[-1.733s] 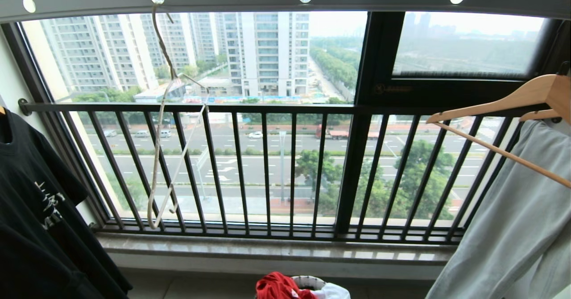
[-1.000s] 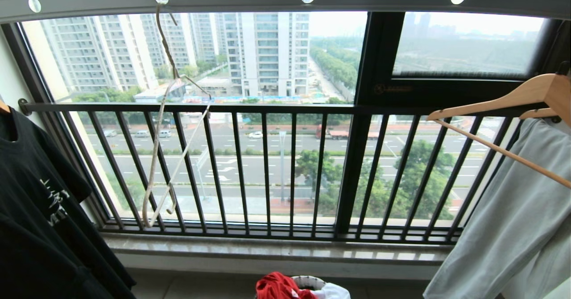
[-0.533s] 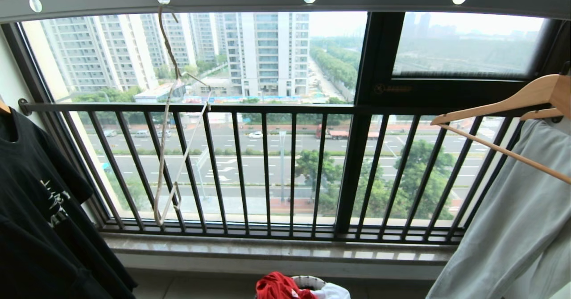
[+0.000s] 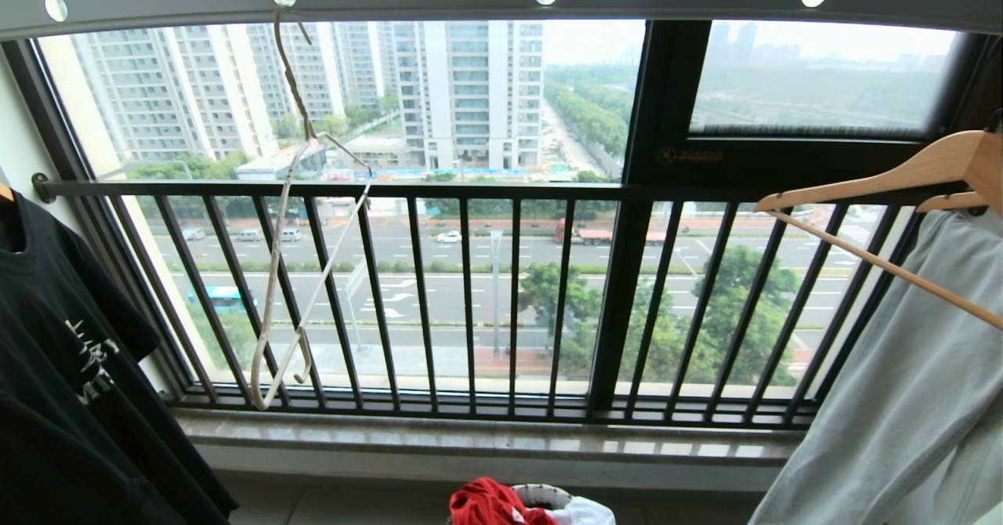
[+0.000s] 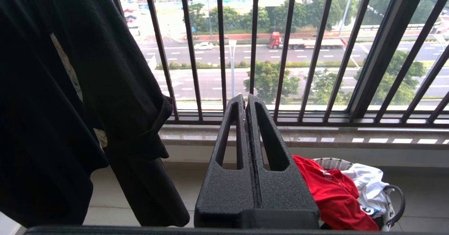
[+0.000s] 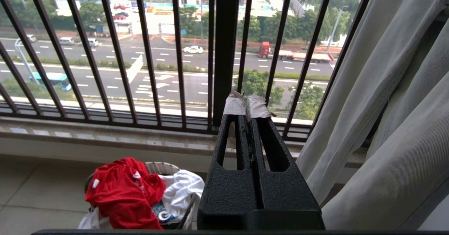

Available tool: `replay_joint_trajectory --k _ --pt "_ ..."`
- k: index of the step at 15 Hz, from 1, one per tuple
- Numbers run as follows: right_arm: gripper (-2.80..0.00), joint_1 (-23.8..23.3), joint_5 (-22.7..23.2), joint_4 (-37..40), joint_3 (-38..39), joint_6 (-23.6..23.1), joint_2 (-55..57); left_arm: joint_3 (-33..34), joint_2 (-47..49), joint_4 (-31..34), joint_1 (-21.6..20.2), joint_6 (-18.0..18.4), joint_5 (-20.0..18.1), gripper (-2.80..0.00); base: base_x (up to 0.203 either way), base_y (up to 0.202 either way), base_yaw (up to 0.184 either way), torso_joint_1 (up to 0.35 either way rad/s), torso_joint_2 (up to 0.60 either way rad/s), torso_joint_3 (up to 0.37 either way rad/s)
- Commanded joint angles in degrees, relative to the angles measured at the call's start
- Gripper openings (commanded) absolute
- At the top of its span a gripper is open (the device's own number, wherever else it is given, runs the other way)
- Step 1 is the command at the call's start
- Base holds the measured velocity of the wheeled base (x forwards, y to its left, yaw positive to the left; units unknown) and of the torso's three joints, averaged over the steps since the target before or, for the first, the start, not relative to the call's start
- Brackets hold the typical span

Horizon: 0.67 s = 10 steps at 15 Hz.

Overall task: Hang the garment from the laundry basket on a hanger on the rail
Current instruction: Pick up the clothes rack on the clothesline

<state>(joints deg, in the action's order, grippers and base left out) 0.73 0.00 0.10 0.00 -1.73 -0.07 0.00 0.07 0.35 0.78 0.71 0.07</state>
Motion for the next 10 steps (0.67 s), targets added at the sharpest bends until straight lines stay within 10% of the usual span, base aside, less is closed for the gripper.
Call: replay_joint_trajectory --k 1,10 --pt "-2.8 0.0 0.0 0.0 0.0 0.0 0.1 0.0 0.0 0.0 0.1 0.0 0.0 -2.8 0.0 0.0 0.0 0.0 0.0 0.0" --pt "-2.8 0.1 0.0 0.0 0.0 0.0 0.1 -1.5 0.8 0.7 0.0 0.7 -0.3 -2.8 0.0 0.0 0.0 0.0 0.0 0.0"
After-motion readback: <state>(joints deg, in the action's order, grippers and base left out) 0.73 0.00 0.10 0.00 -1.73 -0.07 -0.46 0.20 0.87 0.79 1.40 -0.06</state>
